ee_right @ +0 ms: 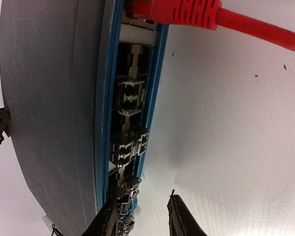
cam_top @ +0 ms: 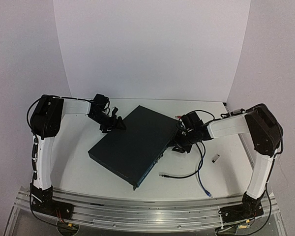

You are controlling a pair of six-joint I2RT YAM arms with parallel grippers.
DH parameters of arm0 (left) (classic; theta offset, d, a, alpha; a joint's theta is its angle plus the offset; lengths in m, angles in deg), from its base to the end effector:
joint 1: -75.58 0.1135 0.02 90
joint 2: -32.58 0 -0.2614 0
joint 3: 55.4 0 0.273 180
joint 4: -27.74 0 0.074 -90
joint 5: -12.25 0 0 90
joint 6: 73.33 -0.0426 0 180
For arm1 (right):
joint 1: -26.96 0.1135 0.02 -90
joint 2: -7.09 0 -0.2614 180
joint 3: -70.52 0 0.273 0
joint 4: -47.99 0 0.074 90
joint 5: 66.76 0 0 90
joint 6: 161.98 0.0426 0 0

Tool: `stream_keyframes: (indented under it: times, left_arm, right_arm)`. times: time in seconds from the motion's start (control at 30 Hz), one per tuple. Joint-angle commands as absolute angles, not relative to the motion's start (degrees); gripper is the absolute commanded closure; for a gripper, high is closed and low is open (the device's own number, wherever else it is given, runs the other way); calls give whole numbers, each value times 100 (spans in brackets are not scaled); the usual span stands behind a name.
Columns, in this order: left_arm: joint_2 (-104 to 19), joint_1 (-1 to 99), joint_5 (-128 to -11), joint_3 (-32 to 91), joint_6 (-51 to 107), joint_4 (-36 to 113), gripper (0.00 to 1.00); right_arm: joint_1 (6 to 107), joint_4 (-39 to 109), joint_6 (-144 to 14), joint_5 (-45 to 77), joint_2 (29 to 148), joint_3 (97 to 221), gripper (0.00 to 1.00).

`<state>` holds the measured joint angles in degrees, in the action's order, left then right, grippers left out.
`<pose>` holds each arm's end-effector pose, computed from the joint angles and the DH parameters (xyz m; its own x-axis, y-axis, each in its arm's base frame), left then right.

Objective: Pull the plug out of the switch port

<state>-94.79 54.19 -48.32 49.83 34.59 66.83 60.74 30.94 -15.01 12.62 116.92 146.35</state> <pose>0.4440 -0.1964 0.1210 -0.9421 0.0812 -0.3254 0.2606 0.7879 -0.5579 0.3346 0.2333 0.1166 -0.8912 0.3952 -0.2225 0.1916 0.7727 0.6052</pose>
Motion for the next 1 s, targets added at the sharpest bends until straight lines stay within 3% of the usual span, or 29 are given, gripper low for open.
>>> stream_keyframes:
  times: [0.0, 0.53, 0.97]
  left_arm:
    - [-9764, 5343, -5304, 4855, 3355, 6971, 20]
    - [-9766, 5343, -5359, 4888, 3372, 7007, 20]
    - [-9766, 5343, -5331, 4892, 3375, 6997, 20]
  right_arm:
    - [6063, 3040, -1495, 1266, 11870, 14791, 69]
    - [6062, 2819, -1493, 1461, 11562, 14143, 77]
    - [6062, 2795, -1878, 1535, 11510, 14186, 77]
